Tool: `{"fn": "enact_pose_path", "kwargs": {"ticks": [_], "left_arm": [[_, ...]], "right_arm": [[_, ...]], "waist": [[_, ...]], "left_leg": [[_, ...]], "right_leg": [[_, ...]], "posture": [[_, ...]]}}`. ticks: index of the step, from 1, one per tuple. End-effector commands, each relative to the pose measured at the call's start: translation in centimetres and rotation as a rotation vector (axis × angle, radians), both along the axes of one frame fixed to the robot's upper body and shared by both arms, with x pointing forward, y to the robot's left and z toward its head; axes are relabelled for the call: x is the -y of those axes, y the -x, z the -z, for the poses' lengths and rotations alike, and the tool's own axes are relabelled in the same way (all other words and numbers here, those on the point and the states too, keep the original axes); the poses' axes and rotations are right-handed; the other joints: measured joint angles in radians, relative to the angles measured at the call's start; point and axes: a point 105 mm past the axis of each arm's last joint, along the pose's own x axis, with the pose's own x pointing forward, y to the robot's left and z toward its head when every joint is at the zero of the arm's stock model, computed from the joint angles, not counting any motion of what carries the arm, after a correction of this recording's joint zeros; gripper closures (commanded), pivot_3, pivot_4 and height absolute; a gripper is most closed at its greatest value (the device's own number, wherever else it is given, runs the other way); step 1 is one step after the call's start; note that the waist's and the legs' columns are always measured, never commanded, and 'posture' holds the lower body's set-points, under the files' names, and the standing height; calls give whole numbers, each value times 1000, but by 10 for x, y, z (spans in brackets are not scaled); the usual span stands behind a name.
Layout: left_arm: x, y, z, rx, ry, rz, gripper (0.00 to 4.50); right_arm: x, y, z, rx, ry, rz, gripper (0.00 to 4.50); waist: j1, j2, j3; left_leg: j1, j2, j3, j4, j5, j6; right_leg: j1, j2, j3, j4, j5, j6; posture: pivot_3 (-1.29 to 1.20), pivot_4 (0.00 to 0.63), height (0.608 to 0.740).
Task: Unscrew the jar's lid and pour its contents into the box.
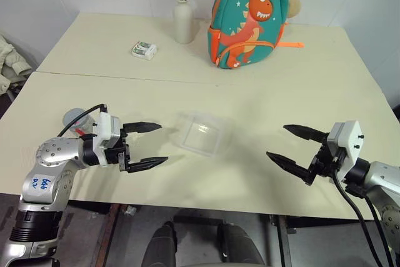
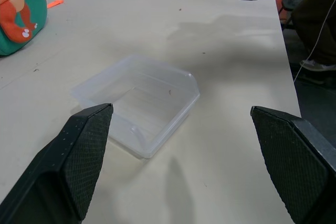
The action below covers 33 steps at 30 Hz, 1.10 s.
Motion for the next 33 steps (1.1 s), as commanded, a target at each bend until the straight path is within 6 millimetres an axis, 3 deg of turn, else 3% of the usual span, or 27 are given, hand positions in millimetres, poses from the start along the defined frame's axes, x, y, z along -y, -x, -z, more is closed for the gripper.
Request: {"fn": "enact_pose_path", "kwargs": {"ticks": [1,5,10,15,19,26,33], "left_arm": [[1,5,-9,44,8,-5,23],[-5,11,-4,69,13,-84,23],[-19,25,0,99,97,-303,23],[-50,46,21,155,164,-700,23],[-84,55,22,163,322,-1064,23],[-111,51,30,193,343,-1330,23],[-111,30,33,161,378,-1334,23]], "right_arm": [[-10,2,-11,50,-13,-53,0],[-19,-2,-6,40,-29,-102,0],[-37,-13,-11,66,-70,-180,0],[-64,-29,-19,94,-128,-281,0],[-78,-34,-33,116,-158,-352,0],[-84,-39,-43,137,-168,-374,0],[-88,-34,-49,157,-187,-372,0]], "waist": [[-2,0,0],[-5,0,0],[-4,0,0],[-9,0,0],[5,-1,0],[-2,-2,0],[-2,-3,-1]], "left_leg": [[0,0,0,0,0,0],[1,0,1,0,0,0],[1,1,2,0,0,0],[2,1,6,1,0,0],[1,1,6,5,0,1],[0,1,12,9,-3,-1],[0,1,21,9,-3,8]], "right_leg": [[0,0,0,0,0,0],[0,0,1,1,0,0],[-1,1,3,1,0,1],[0,1,7,1,1,2],[-1,1,8,1,2,2],[2,1,13,-10,9,-4],[-1,1,22,-13,11,-3]], "posture": [[0,150,740],[0,150,740],[0,150,740],[0,150,740],[0,150,740],[0,150,740],[0,150,740]]}}
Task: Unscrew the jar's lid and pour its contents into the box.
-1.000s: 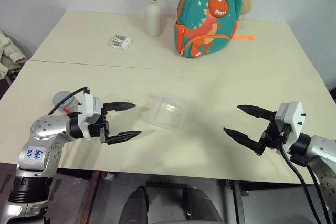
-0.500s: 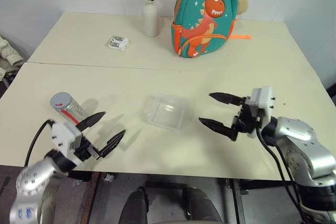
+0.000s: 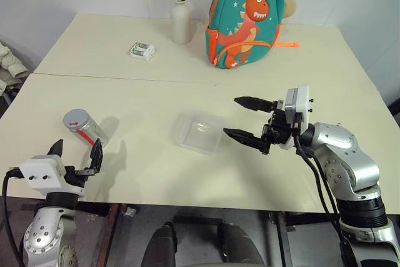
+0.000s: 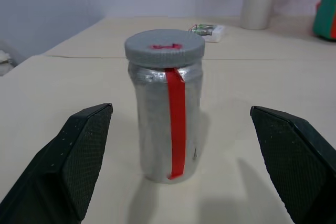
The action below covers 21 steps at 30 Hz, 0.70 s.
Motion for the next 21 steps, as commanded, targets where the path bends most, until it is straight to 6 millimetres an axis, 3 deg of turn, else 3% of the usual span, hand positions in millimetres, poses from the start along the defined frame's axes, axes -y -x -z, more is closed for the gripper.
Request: {"fn": "enact_pose_path", "kwargs": {"ticks": [1,8,17,21], "left_arm": [[-1,-5,-2,7,-5,-5,23],[-20,-24,-6,18,-31,-46,23],[-20,-47,-5,21,-39,-1,23],[-17,-52,-6,39,-38,13,882]], "right_arm": [[-4,9,-13,53,-24,-14,0],[-4,10,-14,55,-36,16,0],[0,9,-15,65,-39,51,0],[-1,10,-15,68,-45,60,0]], "waist": [[-2,0,0],[-2,0,0],[-1,-1,0],[-2,-1,0]], "left_leg": [[0,0,0,0,0,0],[0,2,1,-1,-1,0],[0,2,3,-2,-1,0],[0,2,3,-2,-1,0]], "right_leg": [[0,0,0,0,0,0],[-1,2,1,0,1,2],[-2,1,2,-1,2,3],[-2,1,2,-1,2,4]], "posture": [[0,150,740],[0,150,740],[0,150,740],[0,150,740]]}}
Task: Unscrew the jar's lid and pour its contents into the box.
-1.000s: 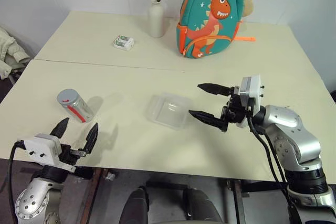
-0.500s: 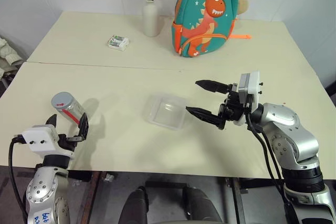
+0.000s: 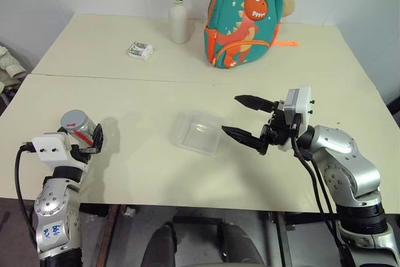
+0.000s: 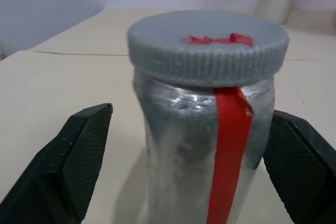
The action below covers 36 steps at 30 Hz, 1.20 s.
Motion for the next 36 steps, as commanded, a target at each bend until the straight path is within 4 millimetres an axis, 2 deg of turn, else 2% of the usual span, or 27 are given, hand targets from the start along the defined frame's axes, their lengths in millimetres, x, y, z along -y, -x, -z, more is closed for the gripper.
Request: {"fn": "enact_pose_path", "kwargs": {"ticks": [1,5,6,10,15,18,22,26,28,29,30,36], "left_arm": [[1,-3,-12,52,-32,8,1202],[4,-6,-10,53,-25,22,2425],[6,-7,-11,55,-22,30,2482],[23,-8,-25,119,-4,157,2481],[51,-4,-67,165,-37,502,2481],[74,-2,-80,97,-95,720,2481],[101,-2,-81,-9,-170,906,2481],[146,-4,-80,-76,-187,1101,2481],[159,-5,-81,-85,-200,1150,2481],[164,-6,-81,-88,-205,1175,2481],[170,-6,-81,-87,-211,1197,2481],[182,-9,-82,-76,-206,1238,2481]], "right_arm": [[1,5,-12,54,-22,3,0],[0,6,-10,51,-24,4,0],[-1,6,-9,49,-24,4,0],[-2,5,-10,38,-26,9,0],[-16,-6,-17,-73,5,59,0],[-34,-4,-29,-89,0,22,0],[-56,-1,-38,-103,7,-19,0],[-91,-4,-48,-109,51,-48,0],[-102,-7,-51,-115,61,-49,0],[-107,-8,-52,-119,69,-47,0],[-111,-10,-53,-122,72,-47,0],[-118,-13,-54,-136,85,-55,0]], "waist": [[1,0,0],[1,0,0],[1,0,0],[2,0,0],[-4,0,0],[-5,0,0],[-10,0,0],[-12,0,0],[-13,0,0],[-13,0,0],[-14,0,0],[-24,0,0]], "left_leg": [[0,0,0,0,0,0],[0,0,0,0,0,0],[0,0,0,0,0,0],[0,0,0,0,0,0],[0,2,1,0,0,0],[0,8,3,0,-3,-5],[0,9,7,-5,-2,-4],[-2,8,8,-7,-1,-2],[-5,8,8,-7,-1,-2],[-6,8,8,-7,-1,-2],[-7,9,9,-7,-1,-3],[-7,12,9,-6,-1,-3]], "right_leg": [[0,0,0,0,0,0],[0,0,0,0,0,1],[0,0,0,0,0,1],[0,0,0,0,0,1],[-1,1,0,0,1,0],[-2,3,0,0,2,-2],[-3,2,0,-1,1,-3],[-7,1,1,0,1,-3],[-12,3,1,3,2,-1],[-16,4,2,7,7,8],[-18,4,0,9,7,11],[-20,9,1,14,6,13]], "posture": [[0,150,740],[0,150,740],[0,150,740],[0,150,740],[0,150,740],[0,150,740],[0,150,740],[0,150,740],[0,150,740],[0,150,740],[0,150,740],[0,150,740]]}}
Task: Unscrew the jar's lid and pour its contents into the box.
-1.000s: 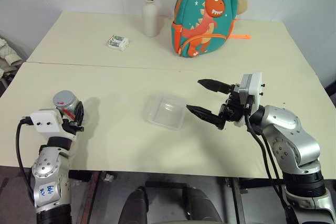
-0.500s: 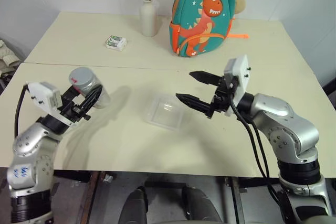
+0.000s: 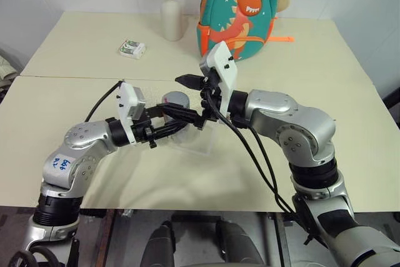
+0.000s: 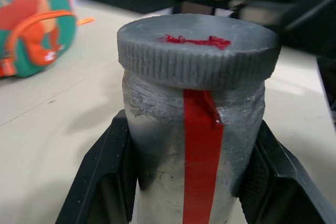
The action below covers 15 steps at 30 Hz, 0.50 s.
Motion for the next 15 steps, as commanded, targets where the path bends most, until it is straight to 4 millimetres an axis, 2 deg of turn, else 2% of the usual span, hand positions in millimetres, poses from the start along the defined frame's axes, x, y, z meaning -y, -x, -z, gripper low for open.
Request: {"fn": "enact_pose_path", "kwargs": {"ticks": [1,15], "left_arm": [[6,2,-8,38,11,23,2481],[8,1,-10,52,48,5,2481]], "right_arm": [[-6,4,-11,42,-7,-16,0],[2,1,-7,-4,-37,1,0]], "waist": [[-5,0,0],[-4,0,0]], "left_leg": [[0,0,0,0,0,0],[0,4,1,4,0,0]], "right_leg": [[0,1,0,0,0,0],[0,5,2,3,1,1]], "posture": [[0,150,740],[0,150,740]]}}
